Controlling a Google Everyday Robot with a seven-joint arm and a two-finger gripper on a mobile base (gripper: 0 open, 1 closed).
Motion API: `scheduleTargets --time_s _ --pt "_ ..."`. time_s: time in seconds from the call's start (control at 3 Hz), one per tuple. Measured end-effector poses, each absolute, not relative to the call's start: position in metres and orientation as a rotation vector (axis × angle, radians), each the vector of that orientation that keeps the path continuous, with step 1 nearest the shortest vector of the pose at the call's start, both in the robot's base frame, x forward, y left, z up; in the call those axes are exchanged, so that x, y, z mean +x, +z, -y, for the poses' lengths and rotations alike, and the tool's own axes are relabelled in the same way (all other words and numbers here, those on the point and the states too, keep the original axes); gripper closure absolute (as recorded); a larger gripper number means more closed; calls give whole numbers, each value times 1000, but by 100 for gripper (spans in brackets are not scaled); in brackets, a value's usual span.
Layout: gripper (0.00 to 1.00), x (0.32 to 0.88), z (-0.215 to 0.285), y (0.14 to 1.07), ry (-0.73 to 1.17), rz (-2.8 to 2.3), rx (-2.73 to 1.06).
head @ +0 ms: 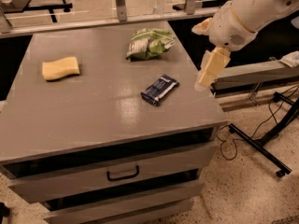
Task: Move rxbar blueberry near sponge
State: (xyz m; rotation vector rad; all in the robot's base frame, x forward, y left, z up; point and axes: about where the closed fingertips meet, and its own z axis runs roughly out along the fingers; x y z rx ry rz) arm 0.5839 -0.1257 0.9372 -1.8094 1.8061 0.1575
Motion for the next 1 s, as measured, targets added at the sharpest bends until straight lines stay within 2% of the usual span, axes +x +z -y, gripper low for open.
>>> scheduleTargets --time_s 0.33,1.0 --pt "0 612 90 913 271 -1743 -1883" --pt "0 619 57 872 471 -1679 -1986"
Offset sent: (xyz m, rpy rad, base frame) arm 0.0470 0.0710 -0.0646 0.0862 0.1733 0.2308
